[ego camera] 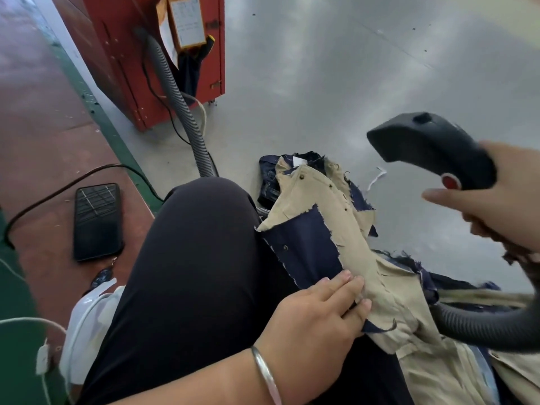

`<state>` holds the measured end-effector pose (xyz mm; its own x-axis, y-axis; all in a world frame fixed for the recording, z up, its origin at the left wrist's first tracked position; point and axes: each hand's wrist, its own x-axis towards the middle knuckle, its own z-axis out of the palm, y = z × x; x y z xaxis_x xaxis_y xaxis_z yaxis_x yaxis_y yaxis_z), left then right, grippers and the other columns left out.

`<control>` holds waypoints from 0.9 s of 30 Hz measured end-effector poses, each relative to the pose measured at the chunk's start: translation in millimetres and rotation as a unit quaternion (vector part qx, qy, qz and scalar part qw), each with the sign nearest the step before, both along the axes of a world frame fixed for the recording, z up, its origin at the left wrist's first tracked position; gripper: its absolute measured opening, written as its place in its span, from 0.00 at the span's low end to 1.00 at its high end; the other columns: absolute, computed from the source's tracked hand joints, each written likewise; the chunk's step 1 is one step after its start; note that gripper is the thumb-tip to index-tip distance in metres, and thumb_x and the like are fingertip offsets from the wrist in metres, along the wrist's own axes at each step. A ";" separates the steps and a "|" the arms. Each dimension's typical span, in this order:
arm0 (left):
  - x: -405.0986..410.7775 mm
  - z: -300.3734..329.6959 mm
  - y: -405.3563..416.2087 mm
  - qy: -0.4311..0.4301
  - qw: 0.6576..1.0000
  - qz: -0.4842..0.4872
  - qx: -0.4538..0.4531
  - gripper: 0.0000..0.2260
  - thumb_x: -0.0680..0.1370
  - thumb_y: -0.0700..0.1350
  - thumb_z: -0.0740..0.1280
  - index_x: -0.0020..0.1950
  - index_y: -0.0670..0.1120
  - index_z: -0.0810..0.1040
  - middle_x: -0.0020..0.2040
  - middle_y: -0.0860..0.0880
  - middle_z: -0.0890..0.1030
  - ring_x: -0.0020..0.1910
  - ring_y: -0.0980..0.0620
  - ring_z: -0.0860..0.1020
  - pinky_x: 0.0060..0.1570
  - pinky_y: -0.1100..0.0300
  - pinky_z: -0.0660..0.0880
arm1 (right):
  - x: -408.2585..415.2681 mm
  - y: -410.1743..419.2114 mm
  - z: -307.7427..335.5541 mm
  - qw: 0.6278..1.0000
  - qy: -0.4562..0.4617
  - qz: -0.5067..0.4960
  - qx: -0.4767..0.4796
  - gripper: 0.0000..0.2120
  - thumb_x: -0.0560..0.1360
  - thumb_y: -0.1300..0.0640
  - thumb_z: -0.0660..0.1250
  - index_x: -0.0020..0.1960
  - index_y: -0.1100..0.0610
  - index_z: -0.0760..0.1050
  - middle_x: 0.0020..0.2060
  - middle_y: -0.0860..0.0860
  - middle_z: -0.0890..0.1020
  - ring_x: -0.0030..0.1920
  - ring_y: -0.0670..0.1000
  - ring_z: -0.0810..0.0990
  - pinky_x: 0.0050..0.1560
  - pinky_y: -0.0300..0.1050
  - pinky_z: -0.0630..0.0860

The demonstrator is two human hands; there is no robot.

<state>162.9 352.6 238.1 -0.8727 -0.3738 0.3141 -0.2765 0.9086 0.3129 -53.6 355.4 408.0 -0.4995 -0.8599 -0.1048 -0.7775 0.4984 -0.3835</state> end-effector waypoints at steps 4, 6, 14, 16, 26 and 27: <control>0.7 0.2 -1.0 0.013 1.000 0.009 -0.024 0.13 0.74 0.47 0.67 0.59 0.50 0.81 0.63 0.49 0.78 0.64 0.52 0.75 0.61 0.59 0.73 | 5.1 33.7 -8.2 0.995 0.049 0.046 0.079 0.25 0.56 0.23 0.66 0.46 0.35 0.71 0.31 0.37 0.81 0.22 0.44 0.78 0.24 0.48 0.79; 0.4 -1.2 0.8 0.039 0.998 0.020 -0.034 0.13 0.78 0.42 0.60 0.57 0.48 0.82 0.60 0.48 0.80 0.63 0.51 0.76 0.60 0.57 0.74 | 18.8 45.0 -17.0 0.988 0.076 0.071 0.110 0.22 0.56 0.25 0.66 0.43 0.35 0.69 0.30 0.36 0.79 0.21 0.44 0.74 0.25 0.47 0.76; -1.8 -1.3 -0.8 0.056 0.998 0.009 -0.014 0.14 0.76 0.42 0.60 0.54 0.49 0.84 0.56 0.52 0.81 0.59 0.55 0.78 0.57 0.63 0.73 | 61.9 12.0 -34.1 0.963 0.156 0.112 0.188 0.18 0.67 0.32 0.70 0.44 0.35 0.62 0.29 0.42 0.74 0.30 0.40 0.71 0.28 0.40 0.63; -2.5 -0.9 -1.5 0.053 0.999 0.008 0.006 0.15 0.75 0.41 0.59 0.53 0.49 0.84 0.56 0.52 0.82 0.58 0.55 0.79 0.56 0.63 0.76 | 64.3 -6.1 -38.5 0.968 0.147 0.113 0.170 0.18 0.69 0.35 0.71 0.42 0.41 0.63 0.31 0.42 0.73 0.31 0.41 0.69 0.28 0.41 0.61; 2.2 25.2 8.2 -0.016 0.999 0.029 0.012 0.14 0.67 0.38 0.58 0.36 0.52 0.82 0.41 0.57 0.82 0.36 0.60 0.80 0.28 0.67 0.73 | 5.6 6.3 -14.4 0.999 0.011 -0.037 -0.034 0.17 0.62 0.34 0.71 0.47 0.35 0.70 0.27 0.47 0.81 0.22 0.50 0.80 0.33 0.57 0.82; 1.6 31.3 12.5 -0.027 0.999 0.034 -0.004 0.11 0.64 0.39 0.59 0.31 0.52 0.78 0.35 0.58 0.80 0.28 0.60 0.76 0.22 0.68 0.65 | -1.1 15.0 -12.1 0.998 -0.007 -0.049 -0.029 0.17 0.61 0.34 0.71 0.47 0.35 0.70 0.28 0.42 0.82 0.21 0.49 0.80 0.32 0.57 0.82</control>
<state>164.5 365.2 269.4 -0.8611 -0.4314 0.2692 -0.3550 0.8890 0.2892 -54.7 370.5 395.9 -0.5796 -0.8124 -0.0643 -0.7206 0.5478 -0.4250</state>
